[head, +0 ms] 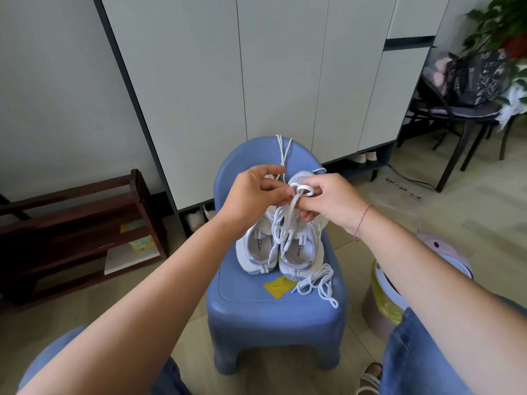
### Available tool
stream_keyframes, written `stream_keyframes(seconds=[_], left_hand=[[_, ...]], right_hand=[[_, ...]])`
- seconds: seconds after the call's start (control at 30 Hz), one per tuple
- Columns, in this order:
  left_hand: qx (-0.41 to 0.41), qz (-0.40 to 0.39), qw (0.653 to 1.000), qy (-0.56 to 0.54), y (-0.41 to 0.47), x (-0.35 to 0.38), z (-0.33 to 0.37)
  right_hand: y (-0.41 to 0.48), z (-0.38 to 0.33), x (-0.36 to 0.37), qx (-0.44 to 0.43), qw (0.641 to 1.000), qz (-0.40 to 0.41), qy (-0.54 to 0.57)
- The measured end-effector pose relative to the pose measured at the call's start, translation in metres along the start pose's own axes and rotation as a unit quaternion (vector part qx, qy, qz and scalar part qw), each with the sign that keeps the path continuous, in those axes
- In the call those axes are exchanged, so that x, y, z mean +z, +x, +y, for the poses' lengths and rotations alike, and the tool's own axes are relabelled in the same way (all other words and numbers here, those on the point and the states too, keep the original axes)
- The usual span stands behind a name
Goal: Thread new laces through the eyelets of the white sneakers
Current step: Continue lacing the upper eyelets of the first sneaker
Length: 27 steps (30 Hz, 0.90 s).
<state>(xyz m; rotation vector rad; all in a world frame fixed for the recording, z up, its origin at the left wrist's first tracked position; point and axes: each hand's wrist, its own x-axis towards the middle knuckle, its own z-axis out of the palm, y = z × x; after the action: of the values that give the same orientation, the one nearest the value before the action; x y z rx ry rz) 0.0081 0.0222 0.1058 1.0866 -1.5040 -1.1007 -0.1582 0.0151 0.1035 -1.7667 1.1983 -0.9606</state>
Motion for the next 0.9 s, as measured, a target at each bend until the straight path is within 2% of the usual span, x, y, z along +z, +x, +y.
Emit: stream_keyframes(seconds=[0.17,0.3,0.47,0.6,0.67,0.9], left_hand=[[0.018,0.017,1.000,0.015,-0.012,0.009,-0.017],[-0.032,-0.105,0.994,0.014,-0.037,0.036,-0.057],[-0.101,-0.111,0.989,0.020,-0.058,0.077,-0.100],[-0.180,-0.122,0.968,0.124,-0.068,0.094,-0.135],[-0.191,-0.105,0.956,0.196,-0.070,0.099,-0.153],[-0.169,-0.013,0.913,0.371,-0.067,0.105,-0.180]], right_hand=[[-0.007,0.004,-0.002,0.050,0.998,-0.004,0.039],[-0.025,0.010,-0.009,0.074,0.990,-0.049,0.113],[-0.048,0.055,-0.017,0.193,0.961,-0.009,0.195],[-0.061,0.115,-0.014,0.332,0.914,0.041,0.231],[-0.060,0.139,-0.008,0.373,0.892,0.068,0.247],[-0.033,0.178,0.014,0.434,0.877,0.067,0.195]])
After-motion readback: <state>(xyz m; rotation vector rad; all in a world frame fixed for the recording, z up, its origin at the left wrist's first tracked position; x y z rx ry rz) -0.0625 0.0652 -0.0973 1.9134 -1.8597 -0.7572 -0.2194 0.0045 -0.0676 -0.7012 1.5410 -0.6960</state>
